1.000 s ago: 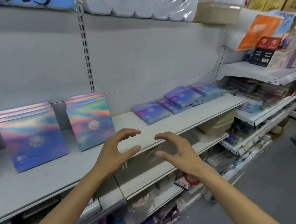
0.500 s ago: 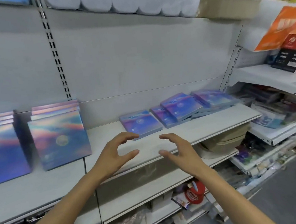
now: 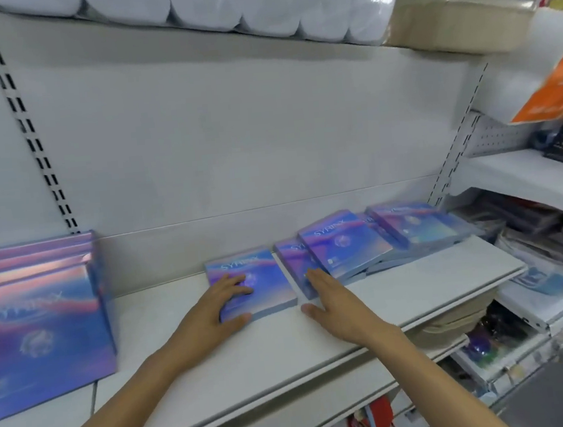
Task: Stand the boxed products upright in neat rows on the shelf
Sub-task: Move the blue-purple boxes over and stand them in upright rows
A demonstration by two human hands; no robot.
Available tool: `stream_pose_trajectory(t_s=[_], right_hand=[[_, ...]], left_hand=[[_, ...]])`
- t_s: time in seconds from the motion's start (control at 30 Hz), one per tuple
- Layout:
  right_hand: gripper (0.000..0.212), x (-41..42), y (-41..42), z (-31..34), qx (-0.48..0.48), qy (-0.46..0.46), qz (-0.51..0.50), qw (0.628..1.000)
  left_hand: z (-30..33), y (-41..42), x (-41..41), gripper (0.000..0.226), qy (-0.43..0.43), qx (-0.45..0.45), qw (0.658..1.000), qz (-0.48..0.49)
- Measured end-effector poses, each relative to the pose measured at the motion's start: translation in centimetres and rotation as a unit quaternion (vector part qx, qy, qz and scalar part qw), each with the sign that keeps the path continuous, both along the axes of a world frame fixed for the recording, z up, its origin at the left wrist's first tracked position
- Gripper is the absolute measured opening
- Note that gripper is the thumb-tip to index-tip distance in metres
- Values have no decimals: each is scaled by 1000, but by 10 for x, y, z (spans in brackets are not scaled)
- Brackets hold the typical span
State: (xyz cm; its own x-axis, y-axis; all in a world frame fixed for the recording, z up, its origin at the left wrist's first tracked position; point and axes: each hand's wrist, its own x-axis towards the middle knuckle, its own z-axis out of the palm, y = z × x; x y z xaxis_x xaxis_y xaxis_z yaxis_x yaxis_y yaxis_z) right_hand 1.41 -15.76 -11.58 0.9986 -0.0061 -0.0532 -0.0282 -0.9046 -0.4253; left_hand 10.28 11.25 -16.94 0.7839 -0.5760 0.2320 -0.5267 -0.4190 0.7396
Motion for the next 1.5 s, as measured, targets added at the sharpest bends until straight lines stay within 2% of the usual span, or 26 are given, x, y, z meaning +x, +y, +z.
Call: stream_pose_trajectory(t_s=[0.1, 0.27, 0.33, 0.47, 0.53, 0.6, 0.67, 0.73, 0.8, 0.87, 0.97, 1.1, 1.2, 1.23, 1.33, 1.37, 1.43, 1.5], right_hand=[[66, 13, -10, -10, -103, -18, 25, 994], [62, 27, -15, -21, -142, -68, 32, 987], [60, 30, -18, -23, -152, -74, 44, 985], [53, 33, -16, -23, -161, -92, 76, 980], [46, 33, -7, -23, -178, -88, 114, 973], [45, 31, -2, -19, -151, -106, 150, 971], [52, 31, -7, -9, -55, -73, 149, 985], [70, 33, -17, 0, 7, -33, 134, 990], [96, 35, -21, 3, -23, 5, 123, 992], [119, 38, -21, 2, -87, 47, 106, 989], [126, 39, -22, -5, -122, 57, 93, 987], [122, 44, -20, -8, -51, 52, 31, 997], [118, 51, -15, -2, 58, 46, -2, 997], [112, 53, -16, 2, 117, 38, -22, 992], [72, 59, -28, 8, 293, 9, -87, 952], [65, 61, -34, 8, 337, -2, -105, 936], [57, 63, -42, 2, 398, -7, -137, 907], [57, 65, -42, -3, 402, -4, -137, 905]], left_hand=[[4, -2, -2, 61, -7, 9, 1000, 14], [3, -3, -8, 70, -11, 7, 999, 35], [4, -6, -11, 66, -5, -6, 999, 51], [5, -8, -20, 40, 24, -55, 995, 85], [6, -6, -25, 38, 29, -68, 990, 123], [9, -4, -30, 41, 32, -78, 979, 184], [11, -4, -33, 50, 33, -60, 968, 240], [13, -4, -35, 67, 59, -11, 956, 286], [19, -7, -35, 81, 112, 27, 942, 315], [29, -14, -34, 88, 149, 18, 935, 320], [38, -21, -32, 80, 195, -97, 917, 333], [44, -21, -28, 59, 281, -250, 866, 330], [50, -15, -26, 64, 328, -342, 817, 329], [49, -11, -25, 68, 336, -364, 801, 335], [47, -4, -24, 67, 368, -396, 764, 352], [47, -4, -26, 59, 386, -384, 765, 343], [48, -8, -33, 40, 402, -335, 791, 318], [45, -9, -38, 28, 386, -314, 807, 317]])
